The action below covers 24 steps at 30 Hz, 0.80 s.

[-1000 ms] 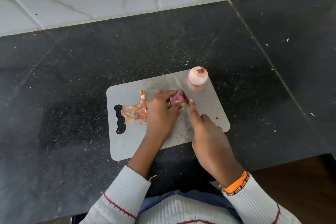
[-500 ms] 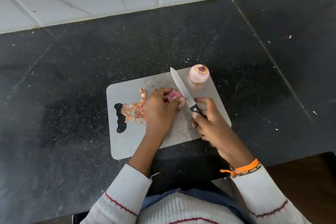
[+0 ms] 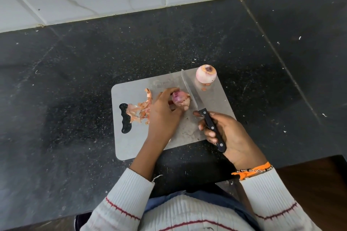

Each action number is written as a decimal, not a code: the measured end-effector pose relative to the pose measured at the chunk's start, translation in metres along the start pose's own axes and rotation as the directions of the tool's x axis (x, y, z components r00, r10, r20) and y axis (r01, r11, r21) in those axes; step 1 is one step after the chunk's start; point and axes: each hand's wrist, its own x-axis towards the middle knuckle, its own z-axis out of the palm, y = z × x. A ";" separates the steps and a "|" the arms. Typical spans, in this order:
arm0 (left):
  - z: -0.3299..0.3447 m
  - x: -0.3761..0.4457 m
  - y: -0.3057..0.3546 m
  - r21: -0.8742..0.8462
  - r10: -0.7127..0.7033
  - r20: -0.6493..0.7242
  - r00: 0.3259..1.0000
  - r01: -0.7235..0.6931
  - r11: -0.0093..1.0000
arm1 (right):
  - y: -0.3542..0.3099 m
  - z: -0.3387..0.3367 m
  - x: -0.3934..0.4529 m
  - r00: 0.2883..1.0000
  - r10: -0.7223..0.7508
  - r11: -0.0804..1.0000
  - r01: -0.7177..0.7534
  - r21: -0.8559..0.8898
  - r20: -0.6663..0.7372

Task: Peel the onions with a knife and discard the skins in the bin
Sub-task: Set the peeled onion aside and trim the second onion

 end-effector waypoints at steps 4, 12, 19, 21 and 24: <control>0.002 -0.001 -0.002 0.089 0.057 -0.023 0.998 -0.054 0.995 | 0.005 0.006 -0.006 0.967 -0.210 0.930 0.152 -0.334 -0.145; 0.006 0.001 0.002 0.107 0.064 -0.035 0.997 -0.060 0.992 | 0.016 0.024 -0.023 0.803 -0.595 0.299 0.266 -0.916 0.039; 0.005 0.000 0.008 0.136 0.134 -0.058 0.989 -0.125 0.983 | 0.015 0.042 -0.027 0.875 -0.485 -0.086 -0.046 -0.995 0.002; 0.005 -0.001 0.010 0.161 0.171 -0.051 0.984 -0.161 0.974 | 0.013 0.046 -0.022 0.875 -0.484 -0.123 -0.076 -0.990 -0.007; 0.008 -0.001 0.014 0.203 0.224 -0.038 0.974 -0.212 0.956 | 0.007 0.045 -0.008 0.852 -0.524 -0.175 -0.093 -0.980 0.013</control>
